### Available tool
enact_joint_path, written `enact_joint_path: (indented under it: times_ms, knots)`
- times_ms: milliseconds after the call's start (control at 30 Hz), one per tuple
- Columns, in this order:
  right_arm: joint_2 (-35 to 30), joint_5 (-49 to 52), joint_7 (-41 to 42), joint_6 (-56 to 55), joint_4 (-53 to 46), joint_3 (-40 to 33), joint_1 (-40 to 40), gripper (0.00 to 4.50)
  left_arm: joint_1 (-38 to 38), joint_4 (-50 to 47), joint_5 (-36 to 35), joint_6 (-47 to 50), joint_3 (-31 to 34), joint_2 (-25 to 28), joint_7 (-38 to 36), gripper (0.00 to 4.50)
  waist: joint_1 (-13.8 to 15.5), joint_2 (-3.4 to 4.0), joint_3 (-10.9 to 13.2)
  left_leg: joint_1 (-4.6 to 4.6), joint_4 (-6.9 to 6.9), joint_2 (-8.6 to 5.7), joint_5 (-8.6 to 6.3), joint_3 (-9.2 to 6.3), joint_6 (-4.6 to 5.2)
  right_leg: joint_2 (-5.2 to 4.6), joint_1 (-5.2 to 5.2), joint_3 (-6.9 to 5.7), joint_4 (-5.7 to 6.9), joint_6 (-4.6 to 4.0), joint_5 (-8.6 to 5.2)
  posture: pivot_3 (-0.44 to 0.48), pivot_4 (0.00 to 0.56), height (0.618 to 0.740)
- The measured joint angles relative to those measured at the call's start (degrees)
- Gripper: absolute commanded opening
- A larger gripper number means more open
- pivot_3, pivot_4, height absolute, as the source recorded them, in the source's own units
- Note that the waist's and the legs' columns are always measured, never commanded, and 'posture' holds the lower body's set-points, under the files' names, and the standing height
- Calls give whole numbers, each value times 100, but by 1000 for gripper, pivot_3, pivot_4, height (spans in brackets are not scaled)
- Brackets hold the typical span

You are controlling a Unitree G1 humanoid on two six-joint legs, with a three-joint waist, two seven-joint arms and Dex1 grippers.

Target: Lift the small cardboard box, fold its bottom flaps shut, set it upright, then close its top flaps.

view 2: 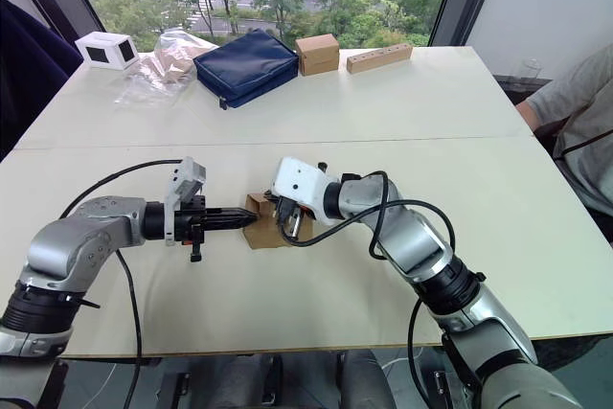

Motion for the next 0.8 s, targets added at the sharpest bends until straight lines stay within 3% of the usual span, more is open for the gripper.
enact_joint_path:
  times_ms: [200, 567, 800]
  knots:
    - [81, -7, -75, 72, -82, -2, 16, 0, -357, 184, -447, 322, 511, 53, 35, 37, 4, 0, 0, 0, 0, 0, 0, 0, 0, 0, 1, -1, 0, 0, 0, 0, 150, 740]
    - [84, -15, -156, 117, -314, -94, 75, 0, -747, 855, 140, -261, -55, -666, 443, 37, -5, -1, 0, 0, 1, -2, 0, 0, 0, 2, 0, -2, 0, 0, 0, 0, 150, 740]
    - [-75, 74, -105, 323, -759, -216, 295, 0, -828, 1177, 217, -375, 1, -917, 584, 37, 10, -1, 0, 0, 1, -3, 0, 0, 0, 0, 2, -1, 0, 0, 0, 0, 150, 740]
